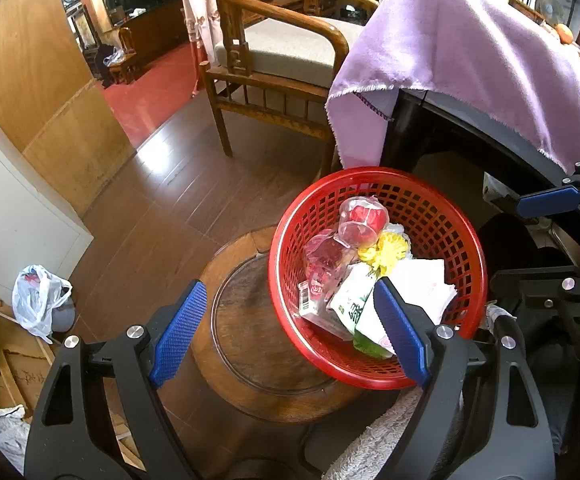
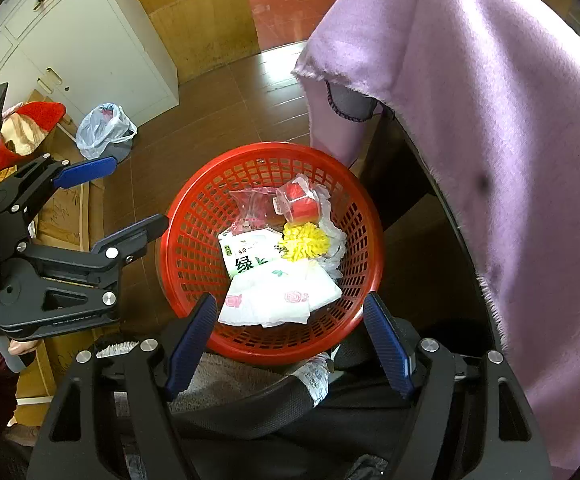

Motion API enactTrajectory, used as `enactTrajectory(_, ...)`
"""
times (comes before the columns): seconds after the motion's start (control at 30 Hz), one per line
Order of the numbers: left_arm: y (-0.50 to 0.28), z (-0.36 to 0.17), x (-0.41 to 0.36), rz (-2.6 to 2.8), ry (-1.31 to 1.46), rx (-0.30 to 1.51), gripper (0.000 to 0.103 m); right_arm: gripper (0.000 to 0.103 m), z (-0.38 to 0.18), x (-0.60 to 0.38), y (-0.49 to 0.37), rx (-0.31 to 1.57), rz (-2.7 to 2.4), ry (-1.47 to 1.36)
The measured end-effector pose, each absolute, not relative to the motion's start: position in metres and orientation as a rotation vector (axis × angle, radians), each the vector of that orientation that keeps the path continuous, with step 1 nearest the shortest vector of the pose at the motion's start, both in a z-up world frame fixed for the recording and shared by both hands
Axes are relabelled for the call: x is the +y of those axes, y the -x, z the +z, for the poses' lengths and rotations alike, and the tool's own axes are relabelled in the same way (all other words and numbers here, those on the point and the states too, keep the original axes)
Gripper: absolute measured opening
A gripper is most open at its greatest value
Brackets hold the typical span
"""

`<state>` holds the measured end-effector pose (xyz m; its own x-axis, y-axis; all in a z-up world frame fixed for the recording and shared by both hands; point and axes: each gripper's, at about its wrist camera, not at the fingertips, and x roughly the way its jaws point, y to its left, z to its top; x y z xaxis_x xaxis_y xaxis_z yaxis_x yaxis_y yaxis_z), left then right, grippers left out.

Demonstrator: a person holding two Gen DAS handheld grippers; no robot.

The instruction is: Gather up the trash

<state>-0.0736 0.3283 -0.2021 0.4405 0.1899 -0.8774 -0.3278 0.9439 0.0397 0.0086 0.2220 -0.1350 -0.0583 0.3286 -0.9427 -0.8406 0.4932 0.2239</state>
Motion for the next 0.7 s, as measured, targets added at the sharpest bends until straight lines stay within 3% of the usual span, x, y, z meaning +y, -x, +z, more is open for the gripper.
enactTrajectory(0.7, 0.0739, -0.2028, 0.3266, 0.32, 0.137, 1.068, 0.082, 0.074, -0.1365, 0.2216, -0.0059, 1.3, 1.025, 0.511)
